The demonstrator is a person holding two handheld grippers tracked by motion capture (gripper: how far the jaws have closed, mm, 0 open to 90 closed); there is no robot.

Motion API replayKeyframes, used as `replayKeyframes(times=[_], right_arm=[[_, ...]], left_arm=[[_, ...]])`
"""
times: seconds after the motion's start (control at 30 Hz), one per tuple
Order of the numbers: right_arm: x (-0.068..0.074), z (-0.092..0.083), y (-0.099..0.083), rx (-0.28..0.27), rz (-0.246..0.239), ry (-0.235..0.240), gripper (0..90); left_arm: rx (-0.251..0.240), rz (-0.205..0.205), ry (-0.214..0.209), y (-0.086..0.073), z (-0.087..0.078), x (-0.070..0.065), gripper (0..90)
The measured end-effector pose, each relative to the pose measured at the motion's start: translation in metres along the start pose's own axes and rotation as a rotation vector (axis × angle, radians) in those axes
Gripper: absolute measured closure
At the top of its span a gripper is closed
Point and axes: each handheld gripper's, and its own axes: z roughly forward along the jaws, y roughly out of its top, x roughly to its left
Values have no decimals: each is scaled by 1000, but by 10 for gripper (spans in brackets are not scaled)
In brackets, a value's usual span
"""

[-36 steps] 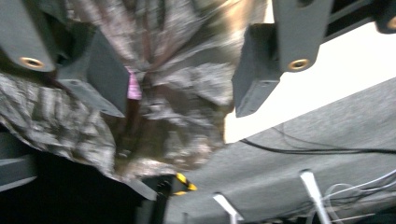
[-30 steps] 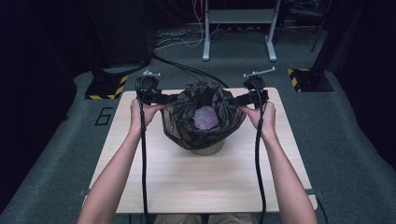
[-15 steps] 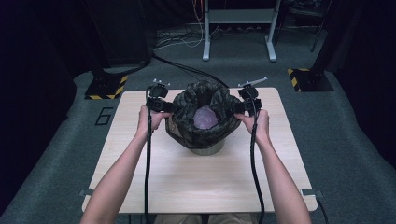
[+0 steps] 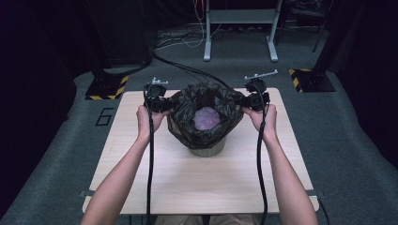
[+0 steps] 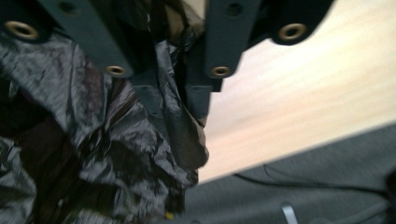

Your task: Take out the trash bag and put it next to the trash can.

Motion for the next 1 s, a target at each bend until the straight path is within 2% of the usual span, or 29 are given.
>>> replayKeyframes(times=[0.13,0.23,0.53,0.63,0.77,0.8,0.87,0.9,1.0], right_arm=[[5,-3,7,-3,-19,10,900],[11,-5,14,-10,-35,14,900],[37,-4,32,-25,-85,44,900],[45,-4,37,-30,-101,54,900],[55,-1,43,-33,-113,74,900],[57,1,44,-34,-114,78,900],[58,4,45,-34,-115,82,900],[59,6,46,-31,-116,86,900],[61,9,47,-32,-113,85,900]], left_arm=[[-23,-33,-49,9,-4,3,883],[-36,-46,-103,17,-6,3,889],[-71,-10,-178,36,-11,-17,893],[-84,-3,-220,42,-11,-24,893],[-71,9,-301,45,-5,-35,890],[-67,12,-342,45,-2,-38,885],[-44,14,-387,45,3,-44,830],[-38,11,-426,44,6,-46,809],[-22,29,-474,42,12,-56,703]])
